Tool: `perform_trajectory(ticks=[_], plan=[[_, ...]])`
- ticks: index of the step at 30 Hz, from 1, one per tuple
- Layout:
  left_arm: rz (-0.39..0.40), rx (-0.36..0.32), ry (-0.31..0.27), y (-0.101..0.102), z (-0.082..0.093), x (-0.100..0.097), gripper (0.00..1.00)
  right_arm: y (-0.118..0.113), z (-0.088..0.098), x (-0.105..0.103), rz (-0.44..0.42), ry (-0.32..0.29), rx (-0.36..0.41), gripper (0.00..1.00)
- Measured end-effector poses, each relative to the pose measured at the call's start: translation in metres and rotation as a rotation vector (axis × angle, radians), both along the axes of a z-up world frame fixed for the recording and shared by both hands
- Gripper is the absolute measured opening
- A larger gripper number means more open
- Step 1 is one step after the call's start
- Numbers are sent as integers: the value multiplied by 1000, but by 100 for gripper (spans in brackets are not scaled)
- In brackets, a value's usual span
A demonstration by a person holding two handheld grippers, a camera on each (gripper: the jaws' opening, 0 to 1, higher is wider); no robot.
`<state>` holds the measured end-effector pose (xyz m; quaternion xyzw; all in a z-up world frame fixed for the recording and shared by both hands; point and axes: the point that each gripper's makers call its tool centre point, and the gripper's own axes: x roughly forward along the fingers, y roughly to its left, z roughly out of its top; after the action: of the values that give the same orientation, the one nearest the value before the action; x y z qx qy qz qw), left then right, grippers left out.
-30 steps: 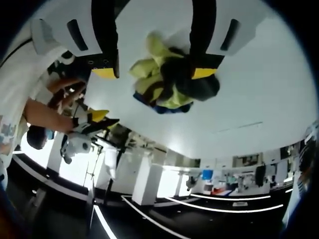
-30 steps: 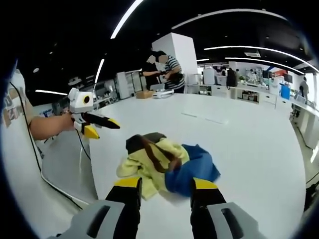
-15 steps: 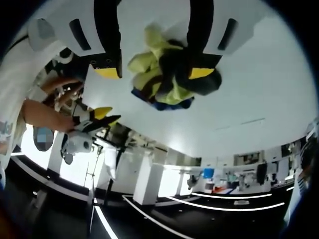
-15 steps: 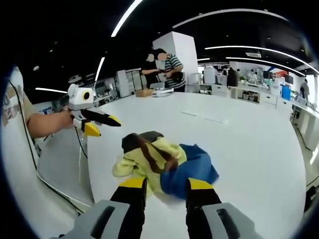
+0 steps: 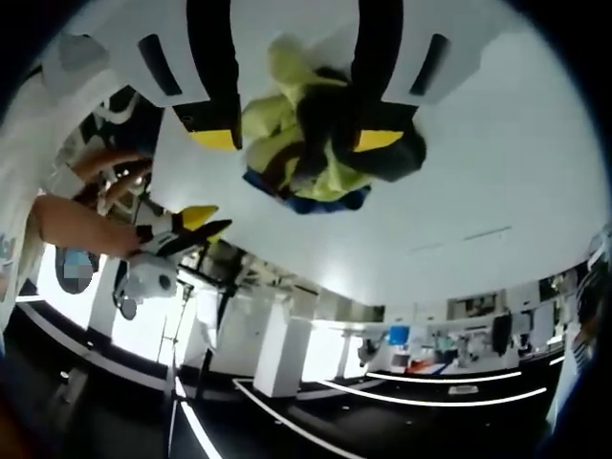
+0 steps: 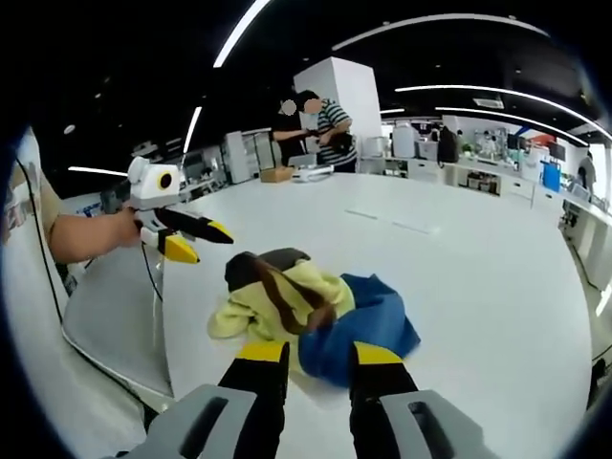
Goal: Fold the garment on the visible template until the final outline fits inside the template.
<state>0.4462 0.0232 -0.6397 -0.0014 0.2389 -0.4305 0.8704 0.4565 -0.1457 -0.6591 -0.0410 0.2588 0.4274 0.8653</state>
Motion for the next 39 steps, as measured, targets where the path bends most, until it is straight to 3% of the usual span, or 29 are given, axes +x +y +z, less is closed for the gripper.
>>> perform_trajectory(ticks=[21,39], plan=[[-37,55,-17,-23,-13,17,27,20,-22,21,44,24,-31,11],[-3,124,4,-17,-30,31,17,36,-50,39,63,80,-80,3]])
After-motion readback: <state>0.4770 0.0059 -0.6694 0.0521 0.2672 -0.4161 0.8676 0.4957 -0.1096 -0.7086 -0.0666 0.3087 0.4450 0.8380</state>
